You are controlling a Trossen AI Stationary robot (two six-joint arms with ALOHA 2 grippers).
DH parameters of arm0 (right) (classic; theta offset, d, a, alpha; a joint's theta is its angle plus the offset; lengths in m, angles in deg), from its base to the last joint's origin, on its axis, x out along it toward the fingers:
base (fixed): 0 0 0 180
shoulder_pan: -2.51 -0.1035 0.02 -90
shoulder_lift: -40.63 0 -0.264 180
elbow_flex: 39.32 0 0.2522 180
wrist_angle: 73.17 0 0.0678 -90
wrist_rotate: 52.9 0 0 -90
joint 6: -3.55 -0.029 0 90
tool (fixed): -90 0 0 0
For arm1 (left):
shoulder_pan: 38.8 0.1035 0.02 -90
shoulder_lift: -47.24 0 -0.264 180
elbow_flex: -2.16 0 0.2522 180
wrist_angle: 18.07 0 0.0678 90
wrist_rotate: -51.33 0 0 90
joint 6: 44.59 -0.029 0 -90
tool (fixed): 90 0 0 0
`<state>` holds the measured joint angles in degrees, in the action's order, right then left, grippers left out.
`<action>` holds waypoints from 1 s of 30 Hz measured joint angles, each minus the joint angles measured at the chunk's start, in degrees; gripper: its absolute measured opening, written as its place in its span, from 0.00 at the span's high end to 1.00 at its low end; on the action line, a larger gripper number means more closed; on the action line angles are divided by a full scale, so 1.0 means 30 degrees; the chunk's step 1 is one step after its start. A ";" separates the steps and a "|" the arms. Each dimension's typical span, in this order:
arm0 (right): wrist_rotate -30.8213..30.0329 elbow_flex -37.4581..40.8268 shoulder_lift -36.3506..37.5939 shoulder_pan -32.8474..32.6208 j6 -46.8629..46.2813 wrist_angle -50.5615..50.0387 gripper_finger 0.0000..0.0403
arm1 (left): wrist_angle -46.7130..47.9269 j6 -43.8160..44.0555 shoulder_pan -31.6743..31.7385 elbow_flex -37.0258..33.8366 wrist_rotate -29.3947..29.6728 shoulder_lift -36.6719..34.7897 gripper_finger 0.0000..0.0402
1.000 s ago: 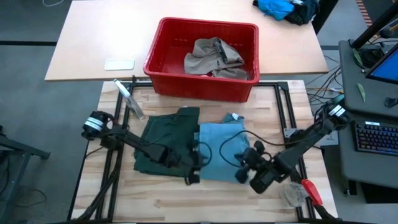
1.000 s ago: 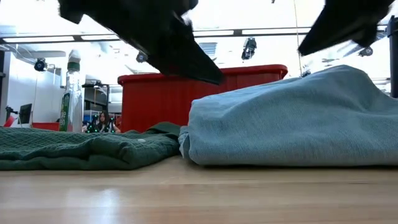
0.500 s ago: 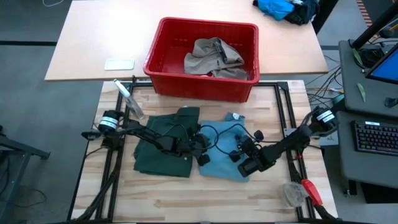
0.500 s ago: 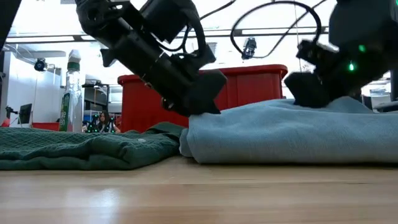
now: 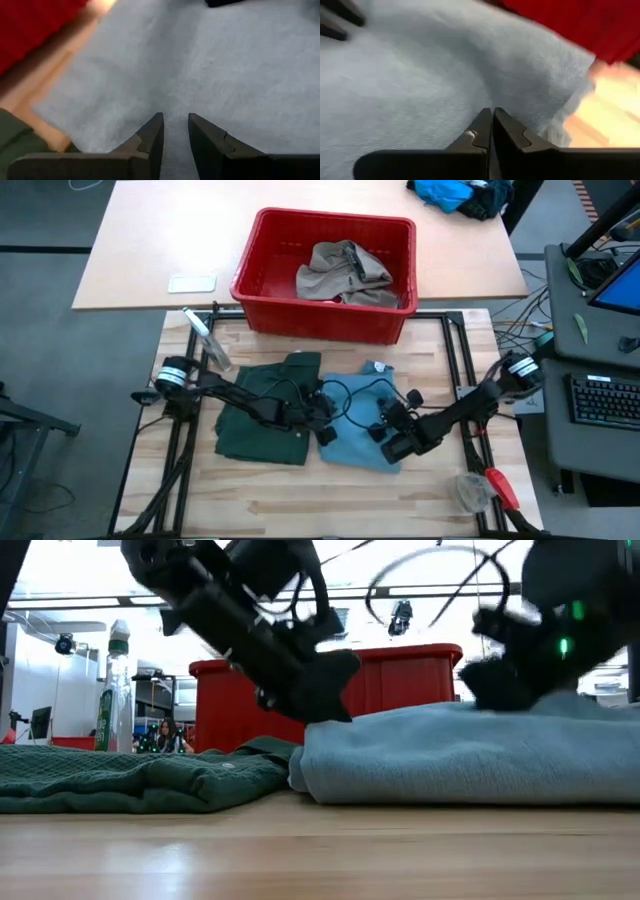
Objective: Fold Laundry from Bin
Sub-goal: Fold the blue jeans
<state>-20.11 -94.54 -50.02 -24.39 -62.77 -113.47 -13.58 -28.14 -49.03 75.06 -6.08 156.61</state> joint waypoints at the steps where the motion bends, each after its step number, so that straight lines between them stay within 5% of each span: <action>1: 0.0018 -0.0230 0.0530 -0.0023 0.0726 -0.0030 0.97 | 0.0254 -0.0163 -0.0057 0.0087 0.0010 -0.0310 0.81; 14: -0.1388 -0.0865 0.3955 -0.1945 0.3405 0.1020 0.97 | 0.1614 -0.1865 -0.2621 0.0707 -0.1015 -0.1750 0.81; 18: -0.1765 -0.0716 0.2243 -0.3188 0.3646 0.3799 0.97 | 0.1158 -0.2117 -0.3606 0.0707 -0.2807 -0.1031 0.81; 23: -0.3694 -0.0743 -0.1597 -0.3793 0.3360 0.7711 0.97 | 0.0724 -0.0843 -0.3878 0.0699 -0.2343 0.0400 0.81; 30: -0.4741 -0.0848 -0.5628 -0.3450 -0.3658 0.5333 0.97 | 0.0447 0.1697 -0.3904 0.0812 -0.2119 0.2417 0.81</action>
<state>-34.34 -97.08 -66.91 -34.74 -73.75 -97.47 -12.23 -23.05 -60.74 77.49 -12.44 163.86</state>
